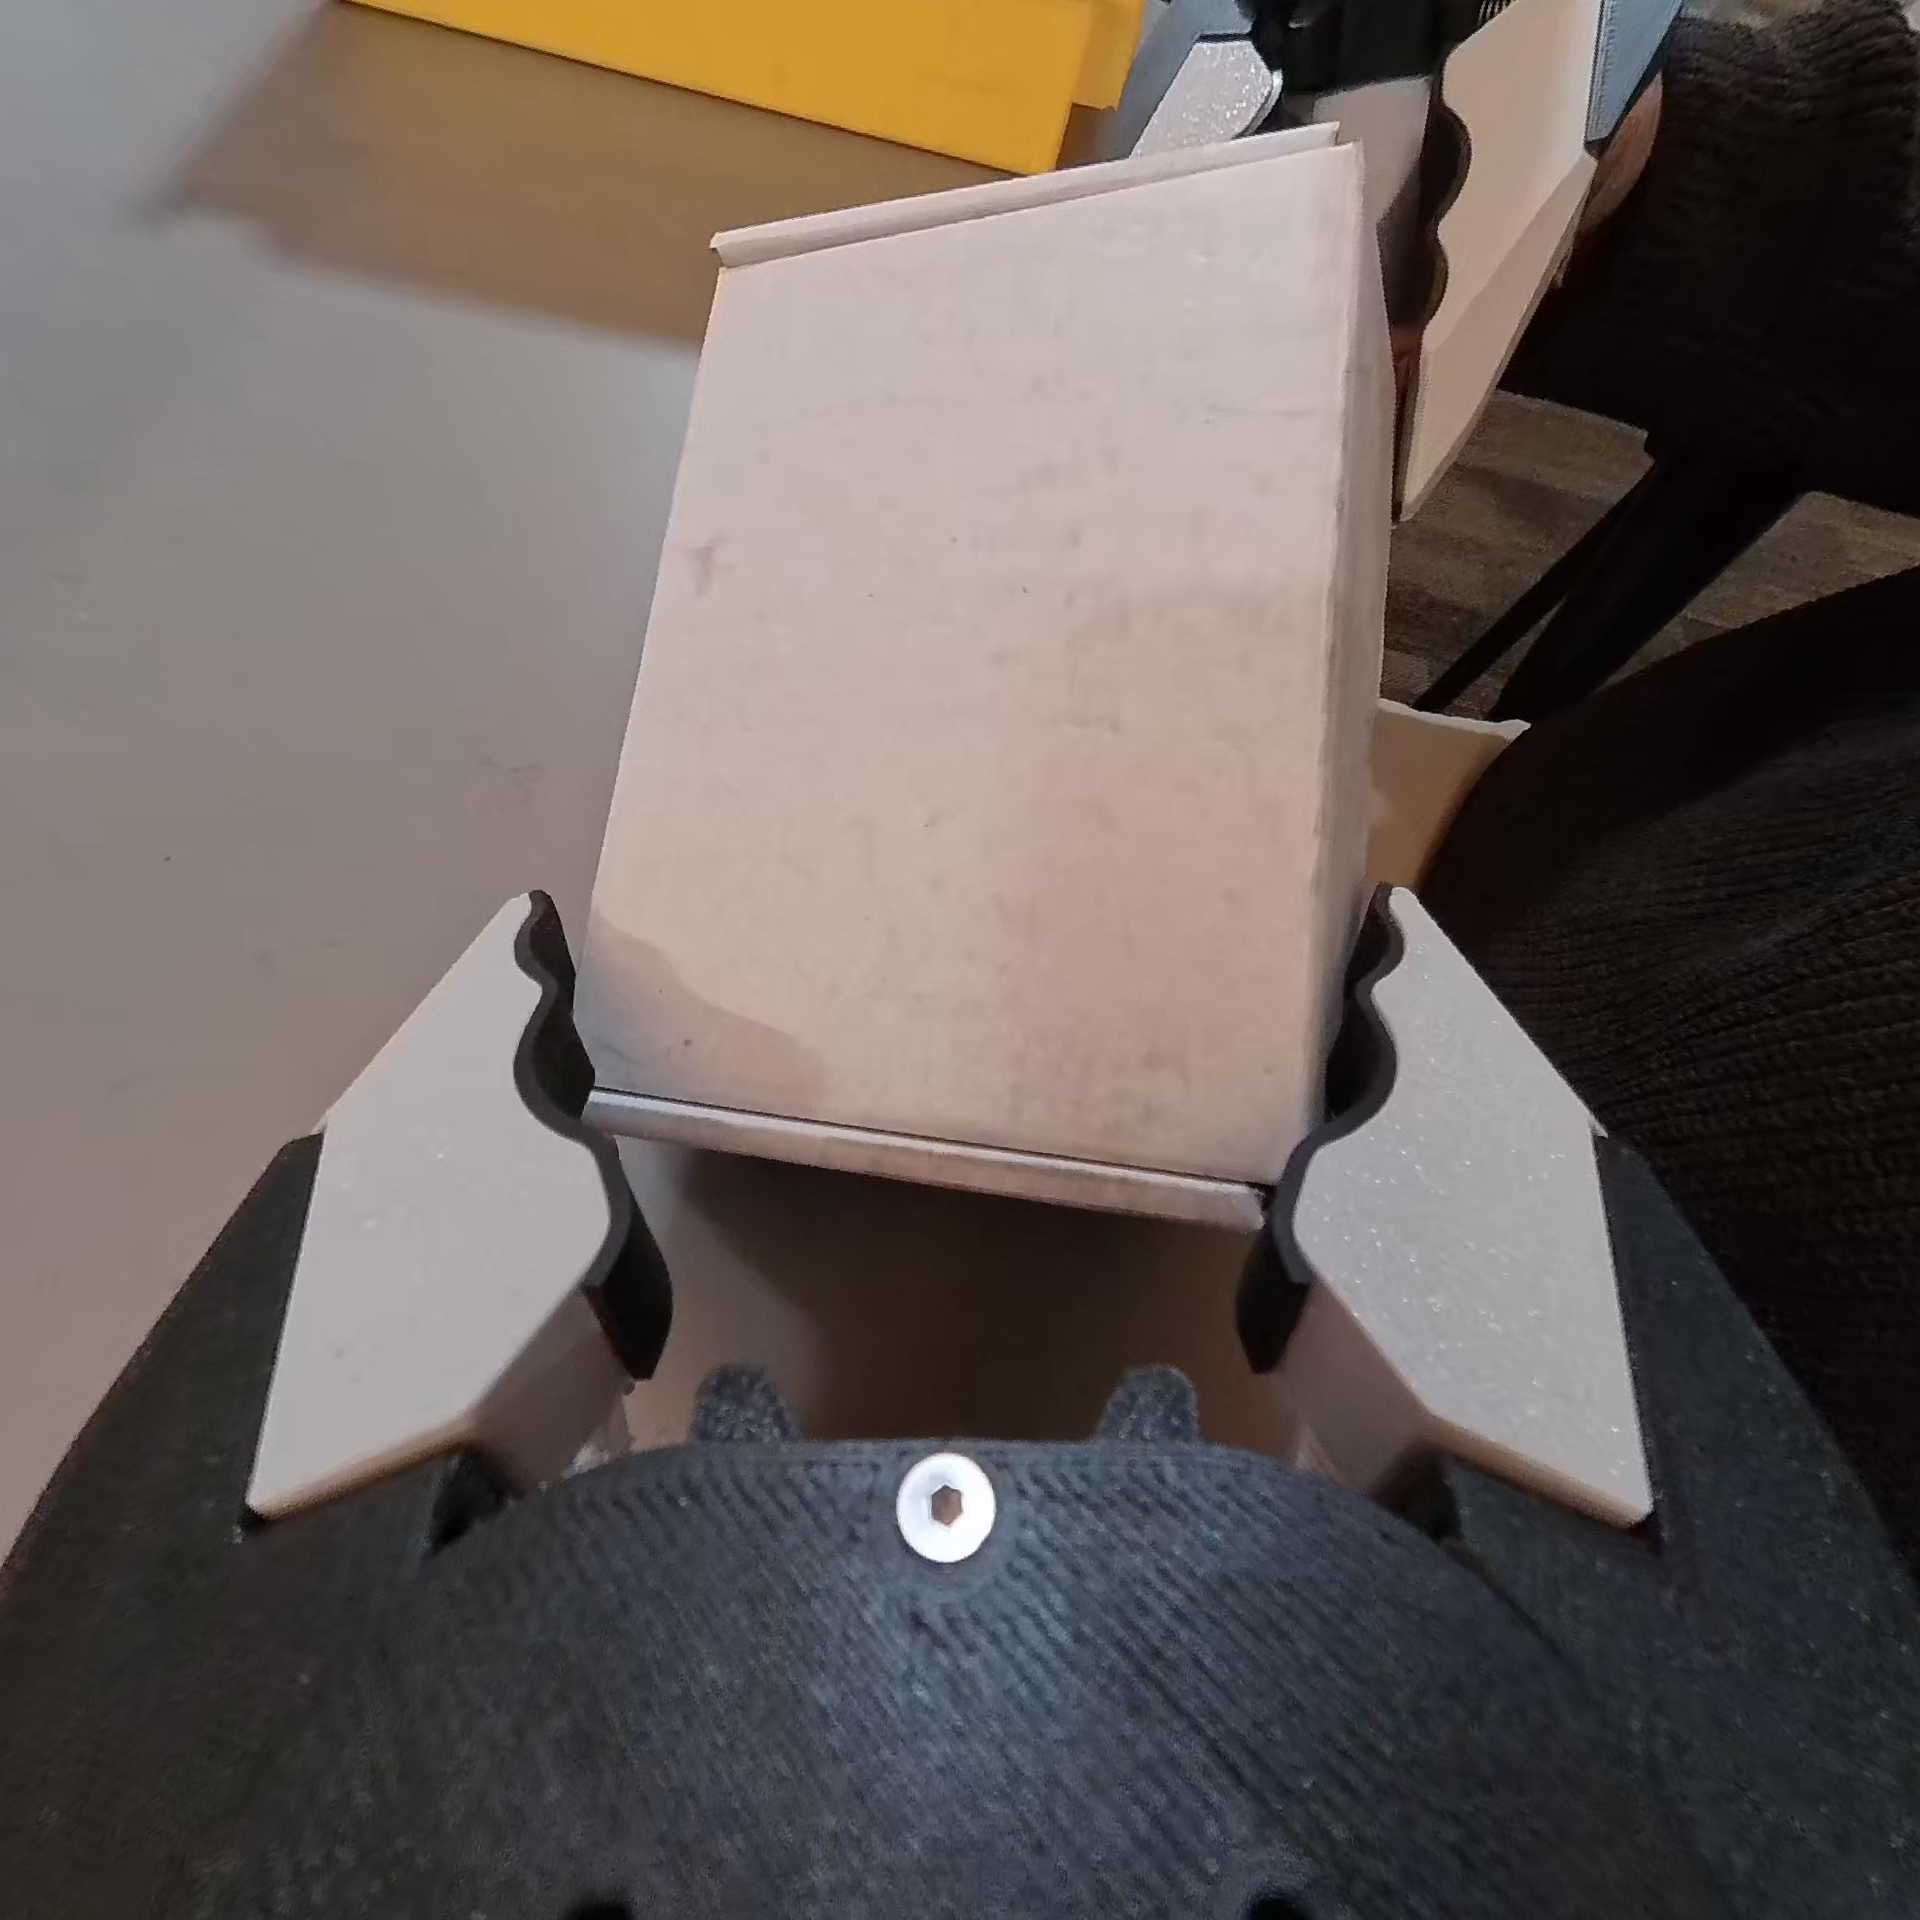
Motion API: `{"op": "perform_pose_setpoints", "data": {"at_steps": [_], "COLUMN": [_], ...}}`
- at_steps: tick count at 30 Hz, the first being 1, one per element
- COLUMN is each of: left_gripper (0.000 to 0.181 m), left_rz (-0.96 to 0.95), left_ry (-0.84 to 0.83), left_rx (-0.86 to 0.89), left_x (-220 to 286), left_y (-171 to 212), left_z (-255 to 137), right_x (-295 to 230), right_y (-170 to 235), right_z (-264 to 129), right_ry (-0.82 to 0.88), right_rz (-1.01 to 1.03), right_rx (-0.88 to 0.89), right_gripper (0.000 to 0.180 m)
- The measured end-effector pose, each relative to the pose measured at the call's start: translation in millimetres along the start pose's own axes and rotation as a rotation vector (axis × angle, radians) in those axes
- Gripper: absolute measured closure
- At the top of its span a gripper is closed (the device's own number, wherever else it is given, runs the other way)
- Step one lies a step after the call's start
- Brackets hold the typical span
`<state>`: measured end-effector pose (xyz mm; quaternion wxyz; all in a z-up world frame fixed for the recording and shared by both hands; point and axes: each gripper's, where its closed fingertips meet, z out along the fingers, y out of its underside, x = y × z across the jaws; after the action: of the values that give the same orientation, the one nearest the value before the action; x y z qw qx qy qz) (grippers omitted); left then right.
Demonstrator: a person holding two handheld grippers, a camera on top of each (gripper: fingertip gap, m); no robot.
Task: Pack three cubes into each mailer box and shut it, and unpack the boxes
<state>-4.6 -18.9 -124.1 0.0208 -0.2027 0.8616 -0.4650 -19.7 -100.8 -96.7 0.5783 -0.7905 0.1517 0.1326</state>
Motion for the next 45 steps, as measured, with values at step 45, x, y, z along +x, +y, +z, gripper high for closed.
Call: {"op": "perform_pose_setpoints", "data": {"at_steps": [45], "left_gripper": [0.039], "left_rz": [0.015], "left_ry": [-0.022], "left_rx": [-0.030], "left_x": [-1], "left_y": [-1], "left_z": [5], "right_x": [-16], "right_y": [-24], "right_z": [0], "right_ry": [0.361], "right_rz": [-0.812], "right_rx": [-0.011], "right_gripper": [0.085]}}
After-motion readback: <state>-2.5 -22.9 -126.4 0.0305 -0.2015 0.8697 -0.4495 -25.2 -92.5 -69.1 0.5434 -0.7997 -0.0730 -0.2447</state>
